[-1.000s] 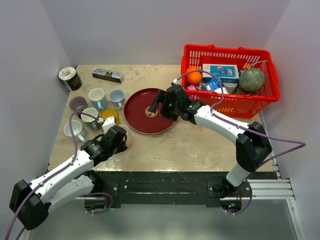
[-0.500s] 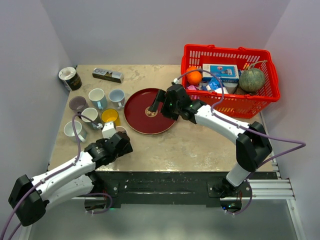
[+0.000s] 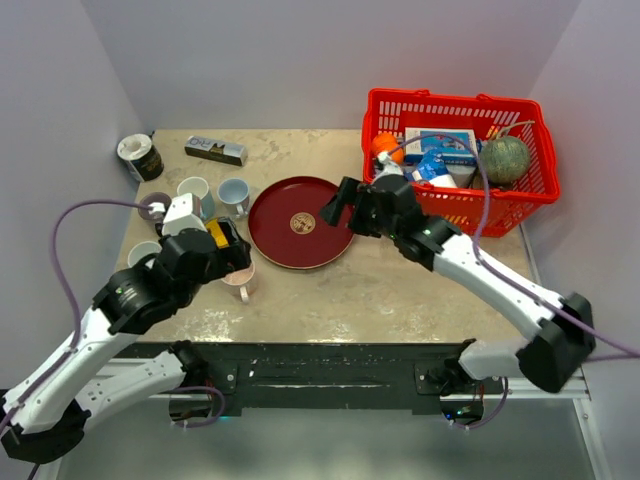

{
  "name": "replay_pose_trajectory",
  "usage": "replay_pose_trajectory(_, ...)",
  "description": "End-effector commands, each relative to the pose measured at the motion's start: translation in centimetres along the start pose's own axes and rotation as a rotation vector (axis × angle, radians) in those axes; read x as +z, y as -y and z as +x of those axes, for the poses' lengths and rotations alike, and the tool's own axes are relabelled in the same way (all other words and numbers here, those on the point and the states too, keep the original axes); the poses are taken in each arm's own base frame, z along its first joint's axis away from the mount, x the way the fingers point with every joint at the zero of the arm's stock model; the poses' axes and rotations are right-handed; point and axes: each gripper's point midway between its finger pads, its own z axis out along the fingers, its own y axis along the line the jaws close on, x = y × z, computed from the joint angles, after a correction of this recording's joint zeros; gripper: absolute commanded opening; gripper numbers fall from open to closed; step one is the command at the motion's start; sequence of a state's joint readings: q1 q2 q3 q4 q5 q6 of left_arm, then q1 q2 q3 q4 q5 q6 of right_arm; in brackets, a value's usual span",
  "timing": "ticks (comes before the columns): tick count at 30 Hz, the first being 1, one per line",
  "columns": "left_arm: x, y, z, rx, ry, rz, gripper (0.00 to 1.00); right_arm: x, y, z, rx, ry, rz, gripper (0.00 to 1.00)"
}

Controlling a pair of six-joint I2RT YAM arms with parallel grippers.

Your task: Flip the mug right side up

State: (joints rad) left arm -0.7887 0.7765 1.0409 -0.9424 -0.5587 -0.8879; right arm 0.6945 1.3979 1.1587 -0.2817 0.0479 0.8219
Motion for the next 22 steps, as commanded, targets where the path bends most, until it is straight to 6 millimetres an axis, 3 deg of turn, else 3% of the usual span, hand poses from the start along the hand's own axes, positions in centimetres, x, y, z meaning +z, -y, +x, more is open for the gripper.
replay_pose_trajectory(1,-2.7,-2.4,-1.7,0.101,0.013,-0.06,0.99,-5.4,0.4,-4.9,-0.06,0.257,0.004,0.99)
replay_pose_trajectory(2,-3.1,-2.8,-2.3,0.095,0.038,-0.069,0.99,-5.8,1.5,-4.6,-0.058,0.275,0.025,0.99)
replay_pose_trajectory(3,-3.8,-3.4,-2.7,0.089,0.055,-0.073,0.99,-7.9,1.4,-5.6,-0.046,0.34,0.008,0.99)
replay_pose_trajectory(5,-4.7,-4.2,-3.9,0.073,0.105,-0.091,0.99,-9.6,3.3,-6.3,-0.023,0.42,0.066,0.99)
replay_pose_trajectory(6,-5.4,-4.9,-4.3,0.065,0.127,-0.097,0.99,-11.4,3.3,-7.1,-0.008,0.471,0.059,0.99)
replay_pose_trajectory(10,-7.0,-7.4,-6.0,-0.048,0.238,-0.156,0.99,-14.8,5.7,-8.3,0.053,0.582,0.144,0.99)
replay_pose_trajectory(15,-8.1,-8.7,-7.1,-0.097,0.317,-0.158,0.99,-16.5,6.9,-9.1,0.07,0.63,0.209,0.99)
replay_pose_trajectory(22,-8.2,-9.5,-7.7,-0.072,0.333,-0.237,0.99,-16.1,7.0,-9.0,0.08,0.621,0.221,0.99)
